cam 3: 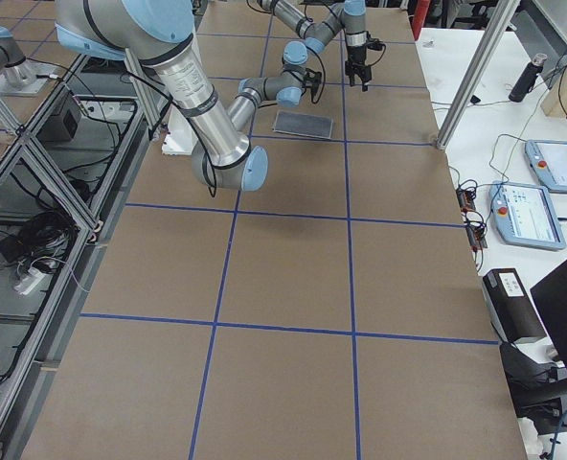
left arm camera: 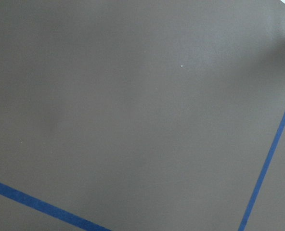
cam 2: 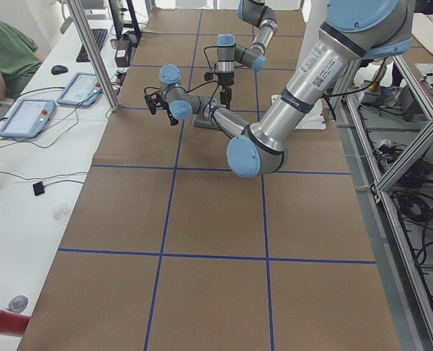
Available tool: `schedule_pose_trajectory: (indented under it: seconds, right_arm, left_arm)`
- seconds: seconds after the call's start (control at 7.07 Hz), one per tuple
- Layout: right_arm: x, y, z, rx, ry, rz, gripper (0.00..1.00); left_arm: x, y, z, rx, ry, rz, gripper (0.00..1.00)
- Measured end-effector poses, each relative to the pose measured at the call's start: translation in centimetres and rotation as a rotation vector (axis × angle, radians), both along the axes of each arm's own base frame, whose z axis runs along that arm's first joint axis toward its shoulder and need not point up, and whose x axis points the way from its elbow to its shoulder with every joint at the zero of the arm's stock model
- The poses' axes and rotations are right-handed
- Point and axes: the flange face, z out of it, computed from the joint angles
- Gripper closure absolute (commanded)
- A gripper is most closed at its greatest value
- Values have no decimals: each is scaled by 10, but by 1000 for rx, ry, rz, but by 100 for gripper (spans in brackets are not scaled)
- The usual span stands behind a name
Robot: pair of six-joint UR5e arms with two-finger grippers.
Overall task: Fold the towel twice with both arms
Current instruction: 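Release the towel and raise the right gripper away while the left gripper approaches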
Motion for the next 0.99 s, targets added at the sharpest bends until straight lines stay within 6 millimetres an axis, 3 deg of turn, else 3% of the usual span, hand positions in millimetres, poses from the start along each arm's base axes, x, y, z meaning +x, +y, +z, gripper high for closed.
schedule_pose_trajectory:
  seconds: [0.14, 0.42, 0.71, 0.99]
  right_arm:
    - [18, -22, 3, -10, 0, 14, 0]
    - [91, -94, 44, -11, 21, -3, 0]
    - [173, -154, 113, 53, 56, -40, 0]
    - [214, -183, 162, 121, 98, -40, 0]
  left_arm:
    - [1, 1, -1, 1, 2, 1, 0]
    - [14, 13, -9, -36, 26, -2, 0]
    - [48, 47, -25, -123, 70, 3, 0]
    - [91, 99, -43, -158, 98, 6, 0]
